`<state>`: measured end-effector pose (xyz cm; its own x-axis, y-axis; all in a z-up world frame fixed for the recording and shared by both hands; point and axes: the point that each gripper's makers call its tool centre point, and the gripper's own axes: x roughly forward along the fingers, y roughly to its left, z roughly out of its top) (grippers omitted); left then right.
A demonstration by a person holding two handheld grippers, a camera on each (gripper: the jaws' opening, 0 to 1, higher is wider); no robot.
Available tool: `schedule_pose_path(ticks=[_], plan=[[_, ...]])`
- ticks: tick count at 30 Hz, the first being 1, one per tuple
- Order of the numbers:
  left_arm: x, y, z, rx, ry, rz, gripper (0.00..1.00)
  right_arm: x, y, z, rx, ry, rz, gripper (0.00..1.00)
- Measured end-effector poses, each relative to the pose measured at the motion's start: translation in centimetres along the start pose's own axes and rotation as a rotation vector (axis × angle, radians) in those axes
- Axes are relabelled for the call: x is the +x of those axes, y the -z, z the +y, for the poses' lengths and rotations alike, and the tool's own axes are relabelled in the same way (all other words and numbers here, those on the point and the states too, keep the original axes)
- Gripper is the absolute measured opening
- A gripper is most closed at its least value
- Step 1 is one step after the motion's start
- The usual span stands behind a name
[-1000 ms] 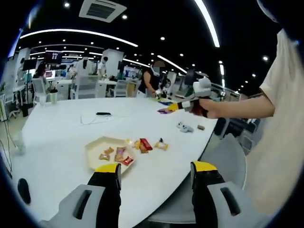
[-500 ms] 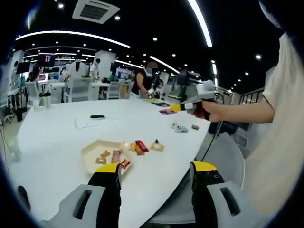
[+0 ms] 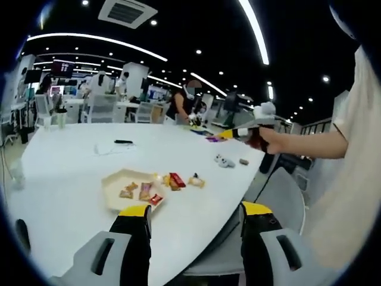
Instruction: Place the target food into the container with the food tongs after gripping and lifting it, then release it inside without dropping or visibly crushing the food.
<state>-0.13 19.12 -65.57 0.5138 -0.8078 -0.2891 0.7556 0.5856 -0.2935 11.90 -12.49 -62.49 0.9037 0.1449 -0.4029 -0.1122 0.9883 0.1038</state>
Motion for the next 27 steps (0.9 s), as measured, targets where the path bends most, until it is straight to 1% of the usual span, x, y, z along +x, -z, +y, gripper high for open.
schedule_pose_path(ticks=[6,9,13,15,18,20,25,27], plan=[[-0.5,0.0,0.6,-0.002,-0.007,-0.007,0.59,-0.1,-0.1,0.6,0.01,0.0,-0.007,0.22],[-0.7,0.2,0.8,-0.004,-0.007,-0.006,0.59,-0.4,-0.6,0.8,0.012,0.003,-0.015,0.22],[-0.9,0.4,1.0,-0.009,-0.005,-0.007,0.59,-0.4,-0.9,0.7,-0.003,0.015,-0.02,0.21],[-1.1,0.0,1.1,-0.011,-0.004,-0.022,0.59,-0.4,-1.0,0.6,-0.005,0.021,-0.014,0.21],[-1.4,-0.6,1.1,-0.008,-0.005,-0.043,0.59,-0.6,-1.6,0.6,-0.004,0.024,-0.032,0.21],[-1.4,-0.6,1.2,-0.007,-0.005,-0.045,0.59,-0.5,-1.3,0.7,-0.004,0.024,-0.028,0.21],[-1.4,0.1,1.3,-0.017,-0.006,-0.026,0.59,0.0,0.7,0.8,0.0,0.01,0.011,0.22],[-1.2,0.5,1.2,-0.023,-0.005,-0.011,0.6,0.4,2.5,1.2,-0.037,-0.017,0.072,0.22]])
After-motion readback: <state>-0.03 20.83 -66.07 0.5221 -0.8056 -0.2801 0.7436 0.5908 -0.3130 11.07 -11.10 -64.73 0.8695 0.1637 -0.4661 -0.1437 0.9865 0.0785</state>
